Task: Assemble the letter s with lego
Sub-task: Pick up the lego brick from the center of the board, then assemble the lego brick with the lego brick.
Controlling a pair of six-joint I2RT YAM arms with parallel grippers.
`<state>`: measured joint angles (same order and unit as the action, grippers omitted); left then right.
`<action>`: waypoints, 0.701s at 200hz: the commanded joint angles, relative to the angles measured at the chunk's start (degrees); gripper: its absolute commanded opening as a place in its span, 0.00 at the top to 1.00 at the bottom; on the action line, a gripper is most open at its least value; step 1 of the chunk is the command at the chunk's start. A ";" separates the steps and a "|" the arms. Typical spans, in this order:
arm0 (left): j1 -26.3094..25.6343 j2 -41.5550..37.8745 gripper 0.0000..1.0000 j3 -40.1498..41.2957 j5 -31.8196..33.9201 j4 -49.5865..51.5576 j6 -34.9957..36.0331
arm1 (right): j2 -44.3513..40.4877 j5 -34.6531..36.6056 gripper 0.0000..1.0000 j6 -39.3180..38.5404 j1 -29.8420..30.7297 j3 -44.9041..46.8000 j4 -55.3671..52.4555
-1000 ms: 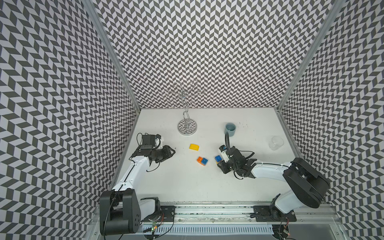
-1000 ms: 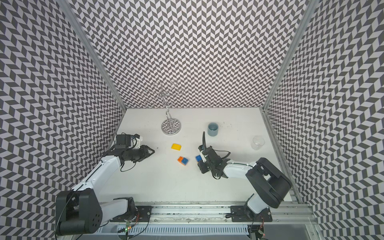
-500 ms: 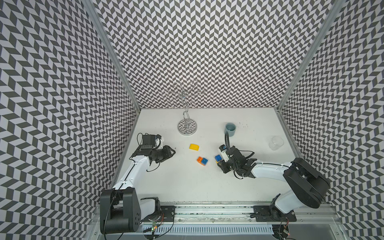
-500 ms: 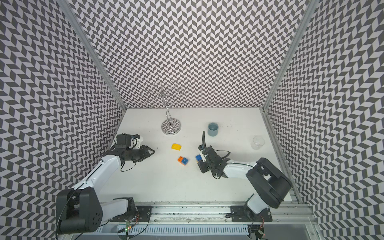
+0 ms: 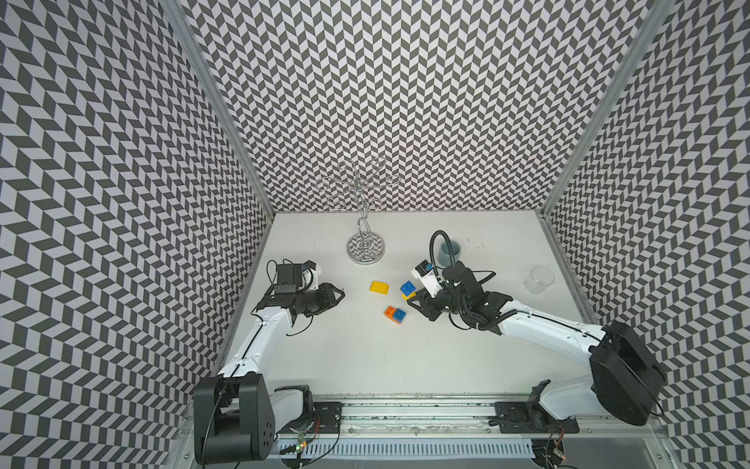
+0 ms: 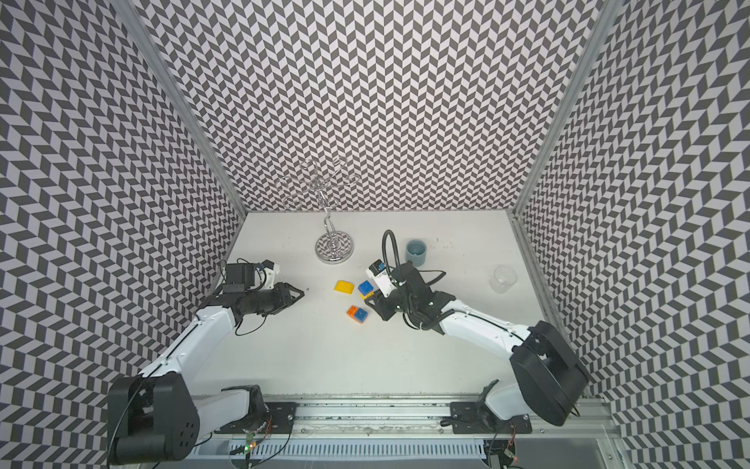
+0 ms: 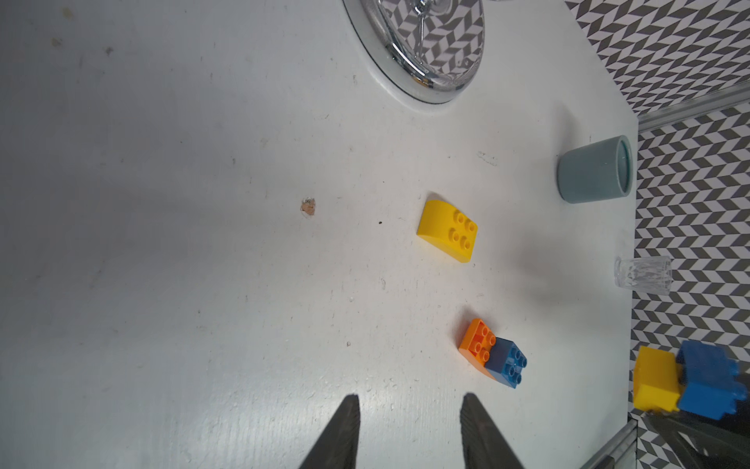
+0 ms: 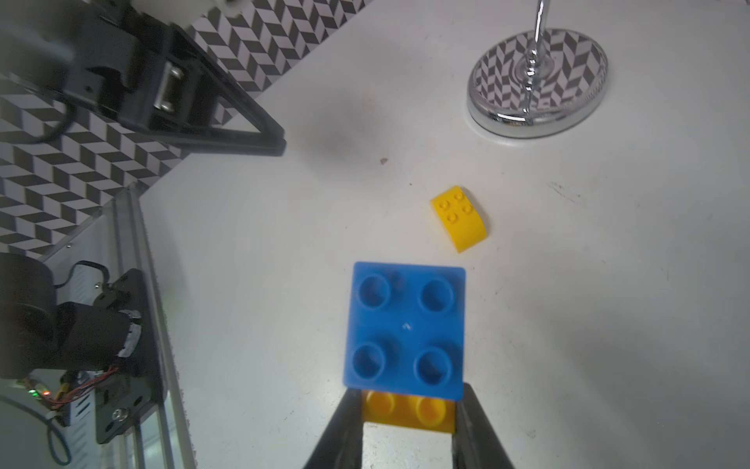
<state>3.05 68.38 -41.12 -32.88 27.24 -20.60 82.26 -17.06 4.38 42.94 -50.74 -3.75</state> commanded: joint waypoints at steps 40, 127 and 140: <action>1.59 -1.95 0.57 1.11 -2.55 -3.16 0.12 | 7.13 -0.96 0.77 -5.47 3.23 -9.27 -5.30; 1.96 -2.85 0.57 1.25 -2.86 -3.25 0.34 | 15.40 5.60 0.78 -8.14 7.33 -14.96 -12.45; 1.96 -2.72 0.57 1.26 -3.06 -3.25 0.30 | 16.30 6.31 0.78 -8.34 7.36 -15.34 -13.56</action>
<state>4.56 66.50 -40.34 -34.89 25.02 -20.62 96.84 -13.04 -2.57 50.19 -64.31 -15.66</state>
